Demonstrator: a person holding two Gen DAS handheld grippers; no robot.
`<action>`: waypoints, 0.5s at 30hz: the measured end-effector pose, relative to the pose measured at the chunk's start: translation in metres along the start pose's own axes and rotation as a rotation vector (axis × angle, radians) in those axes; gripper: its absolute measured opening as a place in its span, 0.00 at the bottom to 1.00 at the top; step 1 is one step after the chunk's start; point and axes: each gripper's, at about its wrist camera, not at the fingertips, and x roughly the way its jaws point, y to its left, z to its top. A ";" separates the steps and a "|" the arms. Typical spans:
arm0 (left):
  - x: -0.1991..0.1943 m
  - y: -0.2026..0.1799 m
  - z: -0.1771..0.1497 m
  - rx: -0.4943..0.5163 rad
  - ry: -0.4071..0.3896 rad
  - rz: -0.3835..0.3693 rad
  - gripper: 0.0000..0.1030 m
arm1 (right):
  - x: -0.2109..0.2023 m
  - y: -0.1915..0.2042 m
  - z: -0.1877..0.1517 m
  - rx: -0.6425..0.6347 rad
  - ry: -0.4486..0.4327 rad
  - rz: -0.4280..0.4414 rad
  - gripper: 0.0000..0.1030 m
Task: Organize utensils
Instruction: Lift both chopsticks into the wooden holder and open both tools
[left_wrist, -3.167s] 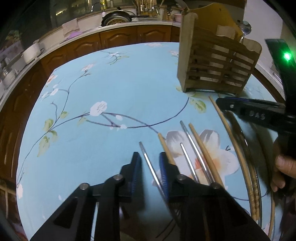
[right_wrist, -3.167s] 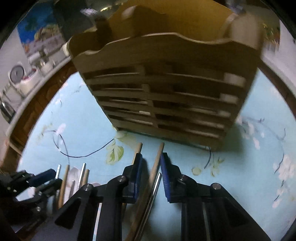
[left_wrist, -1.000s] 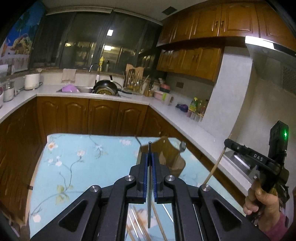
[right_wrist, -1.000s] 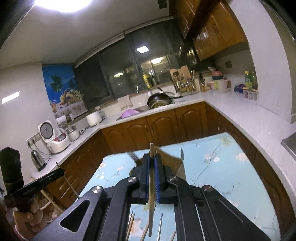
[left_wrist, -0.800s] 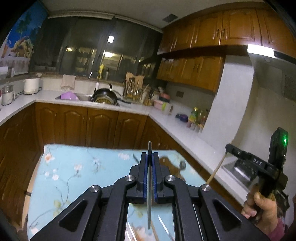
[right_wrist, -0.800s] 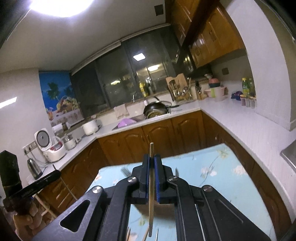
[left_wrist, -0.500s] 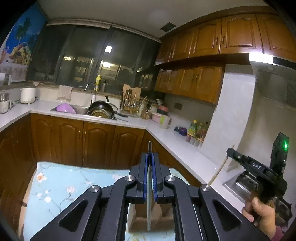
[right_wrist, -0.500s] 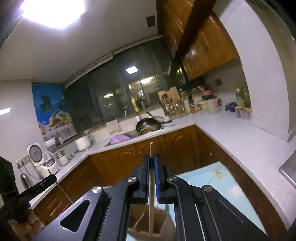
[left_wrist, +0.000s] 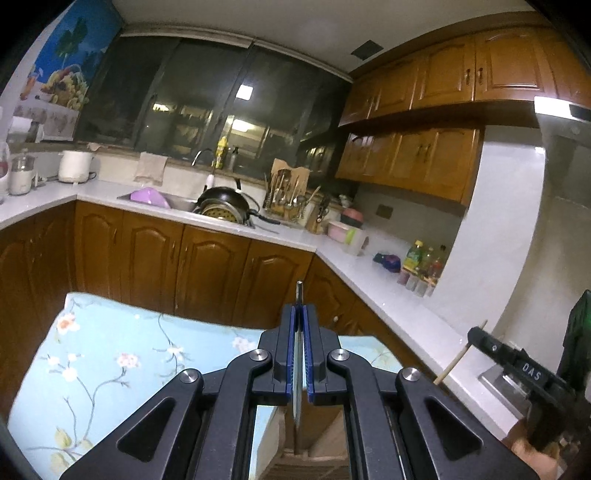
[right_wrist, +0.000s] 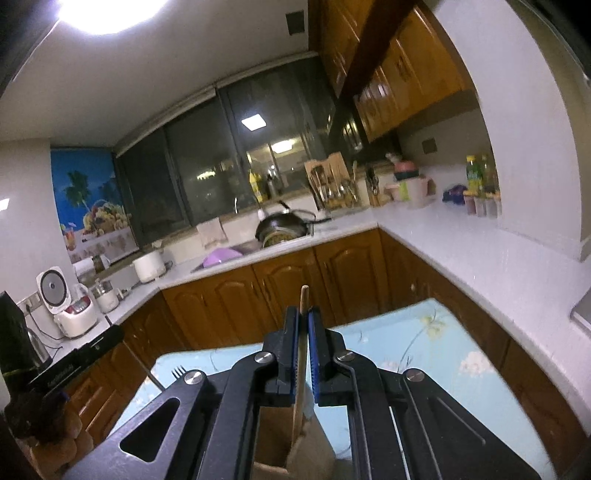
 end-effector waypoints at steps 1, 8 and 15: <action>0.002 -0.003 -0.001 -0.001 0.006 -0.001 0.02 | 0.002 0.000 -0.004 0.004 0.011 0.001 0.05; 0.025 -0.001 -0.012 0.001 0.068 0.008 0.03 | 0.006 0.002 -0.018 -0.012 0.039 -0.011 0.05; 0.019 0.000 0.005 0.014 0.073 -0.004 0.03 | 0.007 0.004 -0.015 -0.024 0.057 -0.017 0.06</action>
